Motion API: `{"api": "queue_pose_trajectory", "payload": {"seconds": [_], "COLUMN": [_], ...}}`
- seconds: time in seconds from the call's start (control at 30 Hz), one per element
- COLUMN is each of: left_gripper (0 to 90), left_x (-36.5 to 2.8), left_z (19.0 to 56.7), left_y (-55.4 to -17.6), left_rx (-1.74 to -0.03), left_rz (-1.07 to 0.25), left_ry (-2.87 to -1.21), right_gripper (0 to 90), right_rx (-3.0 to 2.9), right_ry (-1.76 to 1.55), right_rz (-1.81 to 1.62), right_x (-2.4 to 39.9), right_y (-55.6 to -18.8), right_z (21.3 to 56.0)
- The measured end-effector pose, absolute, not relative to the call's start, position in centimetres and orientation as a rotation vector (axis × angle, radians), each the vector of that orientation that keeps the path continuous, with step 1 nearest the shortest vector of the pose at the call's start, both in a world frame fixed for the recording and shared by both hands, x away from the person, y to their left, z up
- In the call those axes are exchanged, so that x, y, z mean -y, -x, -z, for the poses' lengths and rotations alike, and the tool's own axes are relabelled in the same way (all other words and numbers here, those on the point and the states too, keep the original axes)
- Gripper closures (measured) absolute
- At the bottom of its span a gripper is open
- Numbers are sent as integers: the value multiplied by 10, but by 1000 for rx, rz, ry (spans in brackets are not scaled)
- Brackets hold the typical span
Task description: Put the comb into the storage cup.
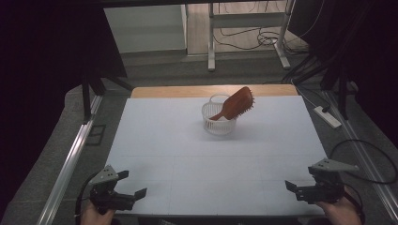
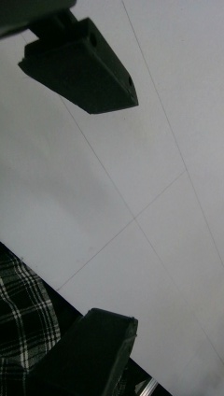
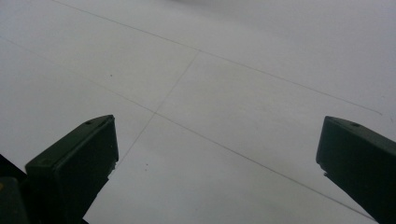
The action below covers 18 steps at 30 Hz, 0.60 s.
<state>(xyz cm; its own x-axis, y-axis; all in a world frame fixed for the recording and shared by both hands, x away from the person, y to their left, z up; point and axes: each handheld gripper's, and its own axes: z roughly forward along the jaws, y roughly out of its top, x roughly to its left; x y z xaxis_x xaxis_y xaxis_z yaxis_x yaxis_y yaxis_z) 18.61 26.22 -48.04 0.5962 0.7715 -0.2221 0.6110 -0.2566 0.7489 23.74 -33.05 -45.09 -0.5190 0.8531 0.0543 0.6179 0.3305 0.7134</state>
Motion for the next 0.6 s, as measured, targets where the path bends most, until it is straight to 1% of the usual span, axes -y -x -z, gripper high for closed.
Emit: {"api": "queue_pose_trajectory", "payload": {"seconds": [0.6], "left_gripper": [8], "left_x": [-264], "left_z": [480], "left_y": [-185], "left_rx": [-1102], "left_rz": [-246], "left_ry": [-1954], "right_gripper": [0], "right_rx": [-2278], "right_ry": [-1329], "right_rz": [-922], "right_x": [334], "right_y": [-230], "right_z": [451]}}
